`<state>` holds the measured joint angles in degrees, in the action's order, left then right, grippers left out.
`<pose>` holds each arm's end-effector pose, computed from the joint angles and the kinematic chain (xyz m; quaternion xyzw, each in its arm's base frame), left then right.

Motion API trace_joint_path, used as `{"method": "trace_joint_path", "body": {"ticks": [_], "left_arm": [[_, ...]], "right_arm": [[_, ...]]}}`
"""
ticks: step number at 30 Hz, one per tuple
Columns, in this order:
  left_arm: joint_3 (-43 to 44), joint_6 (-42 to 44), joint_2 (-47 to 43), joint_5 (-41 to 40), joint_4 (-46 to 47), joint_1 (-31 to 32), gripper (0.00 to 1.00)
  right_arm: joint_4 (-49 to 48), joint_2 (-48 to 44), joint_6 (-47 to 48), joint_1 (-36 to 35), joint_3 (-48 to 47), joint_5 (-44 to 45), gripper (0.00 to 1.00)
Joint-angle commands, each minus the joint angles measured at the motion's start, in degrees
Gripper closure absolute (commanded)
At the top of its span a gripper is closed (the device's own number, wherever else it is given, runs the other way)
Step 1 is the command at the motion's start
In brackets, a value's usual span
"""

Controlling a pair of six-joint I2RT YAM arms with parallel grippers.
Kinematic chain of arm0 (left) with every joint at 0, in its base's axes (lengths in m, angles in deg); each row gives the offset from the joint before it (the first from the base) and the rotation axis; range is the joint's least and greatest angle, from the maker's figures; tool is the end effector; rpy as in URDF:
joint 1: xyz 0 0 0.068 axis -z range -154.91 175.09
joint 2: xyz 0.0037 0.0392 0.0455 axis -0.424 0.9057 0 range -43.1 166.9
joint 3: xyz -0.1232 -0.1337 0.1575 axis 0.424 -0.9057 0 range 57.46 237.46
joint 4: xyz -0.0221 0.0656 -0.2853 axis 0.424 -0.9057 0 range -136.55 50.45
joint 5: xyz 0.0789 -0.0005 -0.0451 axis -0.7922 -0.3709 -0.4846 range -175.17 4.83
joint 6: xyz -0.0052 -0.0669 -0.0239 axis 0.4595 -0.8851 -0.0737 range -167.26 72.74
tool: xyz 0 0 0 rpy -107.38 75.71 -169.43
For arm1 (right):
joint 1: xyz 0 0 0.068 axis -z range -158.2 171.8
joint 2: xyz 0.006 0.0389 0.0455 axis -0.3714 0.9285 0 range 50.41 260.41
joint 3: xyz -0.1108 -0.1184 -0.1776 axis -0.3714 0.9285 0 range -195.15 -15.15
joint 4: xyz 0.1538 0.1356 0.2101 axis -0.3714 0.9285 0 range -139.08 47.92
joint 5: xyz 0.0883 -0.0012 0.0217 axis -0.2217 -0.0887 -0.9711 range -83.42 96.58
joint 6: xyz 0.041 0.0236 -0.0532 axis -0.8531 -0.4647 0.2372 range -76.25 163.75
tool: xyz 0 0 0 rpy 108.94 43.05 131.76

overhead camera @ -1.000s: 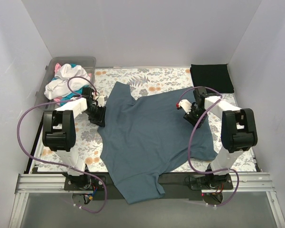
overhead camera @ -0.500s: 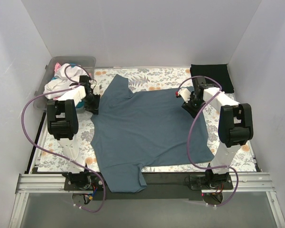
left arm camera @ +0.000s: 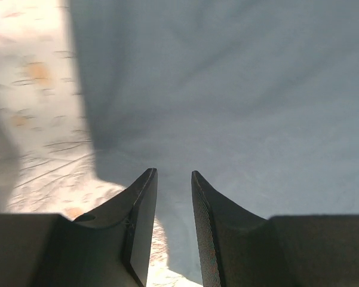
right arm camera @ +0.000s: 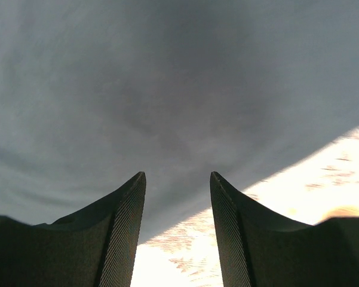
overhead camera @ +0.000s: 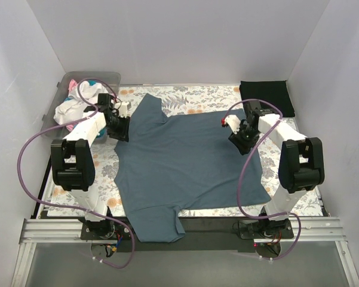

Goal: Fold and stack the t-shirts
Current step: Flatten the tshirt out

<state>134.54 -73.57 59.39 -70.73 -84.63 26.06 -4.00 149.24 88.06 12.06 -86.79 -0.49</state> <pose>0.3909 -0.0214 0.1497 -0.1937 0.9586 -0.1599 0.1341 0.3647 0.0699 0.1413 -0.4566 0.8741 0.0125 0.1650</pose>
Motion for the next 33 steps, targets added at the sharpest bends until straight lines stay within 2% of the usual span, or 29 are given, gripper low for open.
{"method": "trace_joint_path", "body": {"ticks": [1,6,11,16,18,22,23,24,26,29,30,31,33], "left_arm": [[-4.5,1.0,-2.4,2.1,0.8,3.0,0.71],[-11.0,1.6,-3.0,-0.8,3.1,3.5,0.71],[-21.4,3.2,-7.3,-4.6,3.2,3.5,0.72],[-28.8,6.0,-14.8,-5.7,-2.7,3.5,0.72],[-27.1,7.6,-15.4,-4.3,-7.9,3.7,0.73],[-8.7,7.2,-11.9,1.1,-9.7,4.3,0.7],[-4.8,6.1,-10.0,1.7,-9.3,4.5,0.7],[4.0,5.3,-5.8,5.1,-9.1,4.7,0.7],[11.2,1.4,-1.6,6.8,-6.0,5.9,0.7],[23.6,-3.3,10.0,2.3,-0.8,9.0,0.68],[26.7,-4.3,12.9,-0.8,-0.1,9.2,0.68],[33.3,-5.2,15.7,-2.6,1.1,9.4,0.68],[39.5,-7.4,23.3,-7.1,2.5,9.3,0.69]], "right_arm": [[2.5,0.9,-0.4,-0.5,4.0,-0.8,0.46],[0.5,1.1,1.0,-0.5,9.9,1.9,0.46],[0.4,-2.7,3.6,-0.5,17.3,4.9,0.47],[3.4,-10.3,8.0,-0.5,25.9,6.8,0.48],[6.8,-13.2,9.9,-0.5,25.7,4.6,0.48],[10.0,-13.2,7.4,-0.5,15.2,-3.8,0.46],[10.4,-11.4,5.9,-0.6,9.1,-5.7,0.46],[10.8,-10.1,4.6,-0.6,5.5,-7.4,0.46],[11.0,-5.8,0.3,-0.7,-3.5,-11.0,0.46],[9.8,0.6,-4.7,-1.0,-12.9,-12.6,0.47],[9.7,2.2,-6.0,-0.9,-14.8,-12.7,0.49],[9.7,5.3,-7.9,-0.9,-17.2,-13.0,0.5],[8.8,7.6,-10.2,-1.0,-22.2,-13.7,0.52]]}}
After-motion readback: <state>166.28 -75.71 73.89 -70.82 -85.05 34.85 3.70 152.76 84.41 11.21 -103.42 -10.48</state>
